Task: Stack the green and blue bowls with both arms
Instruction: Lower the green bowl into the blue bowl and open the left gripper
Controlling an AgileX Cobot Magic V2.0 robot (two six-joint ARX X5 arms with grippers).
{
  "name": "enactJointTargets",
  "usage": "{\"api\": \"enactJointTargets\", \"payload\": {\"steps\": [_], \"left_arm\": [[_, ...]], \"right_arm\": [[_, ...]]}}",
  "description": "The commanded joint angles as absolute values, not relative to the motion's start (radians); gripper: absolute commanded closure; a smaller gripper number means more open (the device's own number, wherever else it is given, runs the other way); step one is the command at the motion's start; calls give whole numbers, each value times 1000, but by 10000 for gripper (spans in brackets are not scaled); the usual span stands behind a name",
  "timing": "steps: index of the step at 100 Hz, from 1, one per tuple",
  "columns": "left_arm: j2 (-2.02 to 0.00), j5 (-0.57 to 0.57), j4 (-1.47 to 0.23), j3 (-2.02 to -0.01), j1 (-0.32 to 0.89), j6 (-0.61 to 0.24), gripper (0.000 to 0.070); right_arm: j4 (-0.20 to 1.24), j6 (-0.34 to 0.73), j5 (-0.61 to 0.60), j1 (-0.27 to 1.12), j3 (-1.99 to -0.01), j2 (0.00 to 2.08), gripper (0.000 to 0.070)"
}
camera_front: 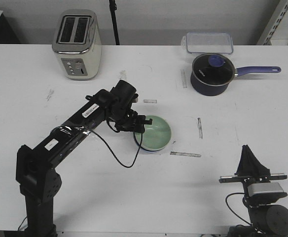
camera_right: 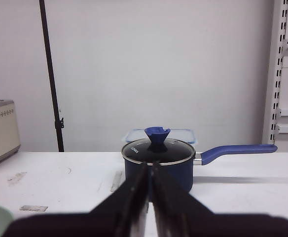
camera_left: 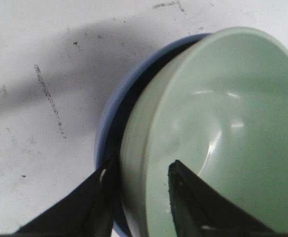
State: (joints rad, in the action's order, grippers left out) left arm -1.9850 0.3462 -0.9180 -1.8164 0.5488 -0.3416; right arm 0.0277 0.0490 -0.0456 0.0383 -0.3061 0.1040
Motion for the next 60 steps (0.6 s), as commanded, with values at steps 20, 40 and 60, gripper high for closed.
{"api": "enactJointTargets", "payload": {"steps": [20,40,60], "left_arm": [[-1947,352,-919,-1839,558,-357,475],[-1884,352,-911,-1839,549,-352,477],[-1822,351,-874,-1805,519,-319,477]], "right_arm": [[22,49,-45,39,-311,99,697],[22,48,-45,39,-311,99,697],[22,49,-45,39,-311,99,696]]}}
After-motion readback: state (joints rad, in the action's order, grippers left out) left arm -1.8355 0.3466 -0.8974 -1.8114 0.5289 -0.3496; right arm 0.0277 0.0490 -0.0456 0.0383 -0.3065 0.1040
